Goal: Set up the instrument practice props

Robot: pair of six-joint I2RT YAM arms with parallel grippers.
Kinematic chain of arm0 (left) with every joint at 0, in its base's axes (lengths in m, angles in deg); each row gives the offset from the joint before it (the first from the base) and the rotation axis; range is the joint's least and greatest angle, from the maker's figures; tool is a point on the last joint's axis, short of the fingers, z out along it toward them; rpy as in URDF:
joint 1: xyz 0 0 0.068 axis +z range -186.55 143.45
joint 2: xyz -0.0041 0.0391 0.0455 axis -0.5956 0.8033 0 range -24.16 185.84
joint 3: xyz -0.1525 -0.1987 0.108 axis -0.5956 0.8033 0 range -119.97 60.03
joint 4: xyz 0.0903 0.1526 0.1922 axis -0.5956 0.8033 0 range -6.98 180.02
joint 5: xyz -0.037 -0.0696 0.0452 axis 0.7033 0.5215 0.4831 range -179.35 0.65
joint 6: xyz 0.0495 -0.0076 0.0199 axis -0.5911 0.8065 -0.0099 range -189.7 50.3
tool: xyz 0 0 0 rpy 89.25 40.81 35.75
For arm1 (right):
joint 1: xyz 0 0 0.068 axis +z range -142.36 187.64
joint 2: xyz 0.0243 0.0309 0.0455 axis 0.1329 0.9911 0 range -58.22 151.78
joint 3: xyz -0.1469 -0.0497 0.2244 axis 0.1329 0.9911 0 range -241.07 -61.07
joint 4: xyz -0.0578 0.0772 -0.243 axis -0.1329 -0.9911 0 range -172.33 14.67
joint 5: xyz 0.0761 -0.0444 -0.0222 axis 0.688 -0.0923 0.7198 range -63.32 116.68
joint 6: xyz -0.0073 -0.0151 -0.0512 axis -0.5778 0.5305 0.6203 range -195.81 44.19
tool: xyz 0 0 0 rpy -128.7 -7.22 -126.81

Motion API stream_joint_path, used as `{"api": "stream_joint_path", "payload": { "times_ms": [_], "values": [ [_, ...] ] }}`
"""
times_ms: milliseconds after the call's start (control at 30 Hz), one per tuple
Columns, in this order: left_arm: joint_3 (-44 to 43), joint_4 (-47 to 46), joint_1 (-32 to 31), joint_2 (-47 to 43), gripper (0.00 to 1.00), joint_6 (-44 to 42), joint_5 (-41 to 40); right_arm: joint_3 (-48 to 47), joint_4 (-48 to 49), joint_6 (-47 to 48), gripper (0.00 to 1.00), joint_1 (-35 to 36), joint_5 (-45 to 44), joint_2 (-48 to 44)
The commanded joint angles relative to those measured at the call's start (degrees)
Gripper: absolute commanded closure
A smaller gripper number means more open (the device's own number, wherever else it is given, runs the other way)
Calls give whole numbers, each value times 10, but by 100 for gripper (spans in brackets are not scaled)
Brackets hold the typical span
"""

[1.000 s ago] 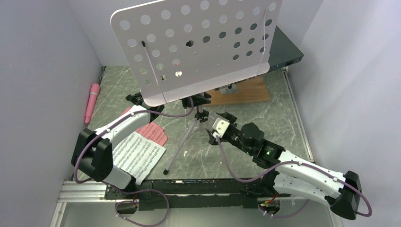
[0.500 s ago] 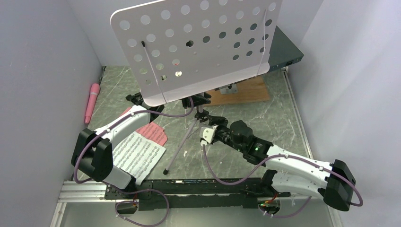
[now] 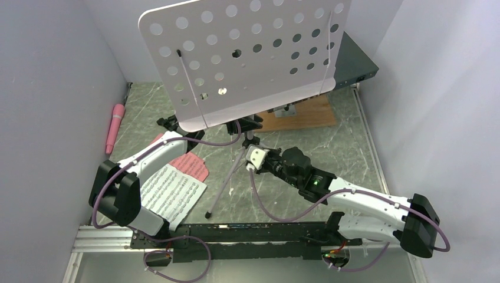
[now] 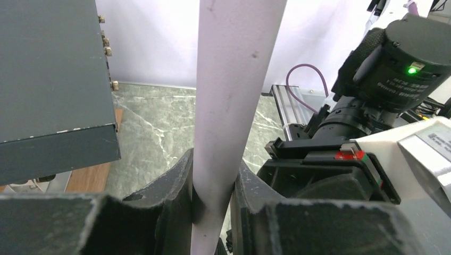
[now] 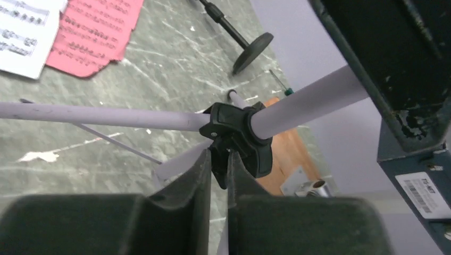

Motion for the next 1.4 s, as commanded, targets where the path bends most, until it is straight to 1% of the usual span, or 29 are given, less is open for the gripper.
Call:
{"api": "stream_joint_path", "payload": {
  "times_ms": [0,67,100,200,333,367,433,500,633,700,767,833,933,1000,1067,1100,1133,1167,1200,1267,1333,1367],
  "values": [
    [-5,20,-2,-20,100,83,-11,-56,-52,-199,100,4,-44,5],
    [-6,20,-2,-19,100,84,-9,-60,-78,-300,100,4,-63,4],
    [-6,16,-2,-17,100,88,-8,-62,-90,-378,100,4,-78,2],
    [-5,1,-2,-14,100,101,-4,-56,-107,-552,100,3,-111,-5],
    [-3,-5,-2,-16,100,104,-3,-3,-63,-757,100,1,-134,-33],
    [-3,-1,-2,-16,100,102,-4,7,-63,-829,100,-1,-155,-40],
    [-4,3,-2,-17,100,99,-4,19,-108,-988,100,-13,-188,-54],
    [-3,2,-2,-17,100,99,-4,39,-111,-1105,100,-40,-172,-62],
    [-3,1,-2,-18,100,100,-4,98,-9,-1286,100,-80,-109,-63],
    [-3,5,-2,-19,100,97,-5,110,20,-1334,100,-83,-107,-61],
    [-4,11,-3,-20,100,91,-6,118,20,-1388,100,-83,-120,-65],
    [-4,12,-3,-19,100,91,-6,134,17,-1452,100,-83,-129,-73],
    [-3,5,-4,-19,100,97,-4,164,21,-1566,100,-84,-114,-71],
    [-4,10,-5,-21,100,93,-6,180,34,-1603,100,-84,-109,-70],
    [-5,13,-5,-21,100,90,-7,195,47,-1605,100,-84,-113,-74],
    [-5,14,-5,-22,100,90,-7,204,51,-1606,98,-84,-116,-78],
    [-4,13,-5,-22,100,90,-7,214,57,-1607,91,-84,-121,-85],
    [-4,13,-5,-22,100,90,-6,227,67,-1598,81,-84,-128,-93],
    [-4,13,-5,-22,100,90,-7,238,75,-1570,69,-85,-139,-104],
    [-4,16,-5,-21,100,88,-8,247,64,-1503,41,-93,-154,-131],
    [-5,18,-5,-20,100,87,-8,247,56,-1364,22,-100,-170,-164],
    [-6,18,-5,-19,100,88,-8,242,45,-1278,15,-100,-178,-182]
  ]
}}
